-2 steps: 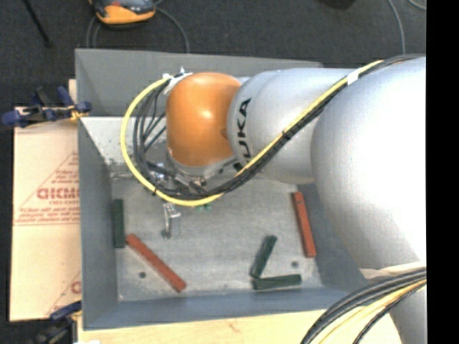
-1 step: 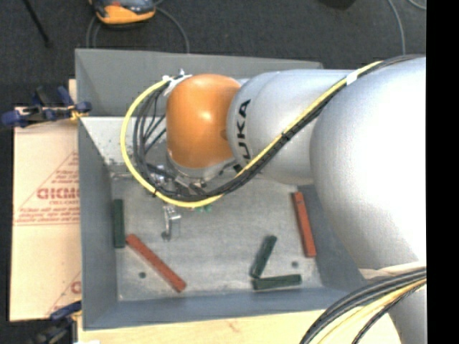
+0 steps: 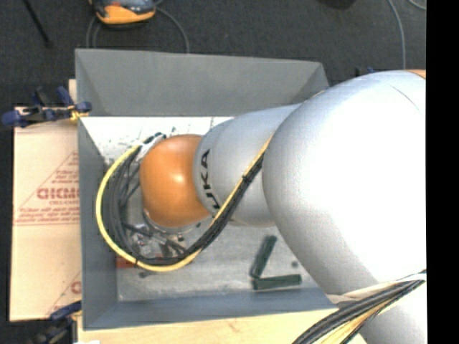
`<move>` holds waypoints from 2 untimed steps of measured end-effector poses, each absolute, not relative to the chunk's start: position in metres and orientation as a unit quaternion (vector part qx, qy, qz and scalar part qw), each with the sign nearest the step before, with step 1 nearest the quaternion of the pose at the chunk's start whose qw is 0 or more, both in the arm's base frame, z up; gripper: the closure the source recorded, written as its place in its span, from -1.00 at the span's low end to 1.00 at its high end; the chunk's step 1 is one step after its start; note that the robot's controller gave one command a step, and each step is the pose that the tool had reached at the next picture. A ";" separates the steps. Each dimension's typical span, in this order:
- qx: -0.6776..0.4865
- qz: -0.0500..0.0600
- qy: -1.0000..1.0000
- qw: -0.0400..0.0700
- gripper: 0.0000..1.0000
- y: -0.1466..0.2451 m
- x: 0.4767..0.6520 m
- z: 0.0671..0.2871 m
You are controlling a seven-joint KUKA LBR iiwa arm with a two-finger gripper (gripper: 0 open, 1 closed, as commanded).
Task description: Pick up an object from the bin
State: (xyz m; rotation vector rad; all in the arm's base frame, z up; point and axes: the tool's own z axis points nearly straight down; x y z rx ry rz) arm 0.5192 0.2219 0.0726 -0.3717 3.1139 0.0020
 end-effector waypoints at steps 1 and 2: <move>-0.118 0.001 0.993 0.003 1.00 0.222 0.519 0.073; -0.138 -0.001 0.990 -0.002 1.00 0.217 0.503 0.118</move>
Offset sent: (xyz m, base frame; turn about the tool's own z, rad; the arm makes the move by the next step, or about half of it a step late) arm -0.0197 -0.0043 0.0642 -0.0535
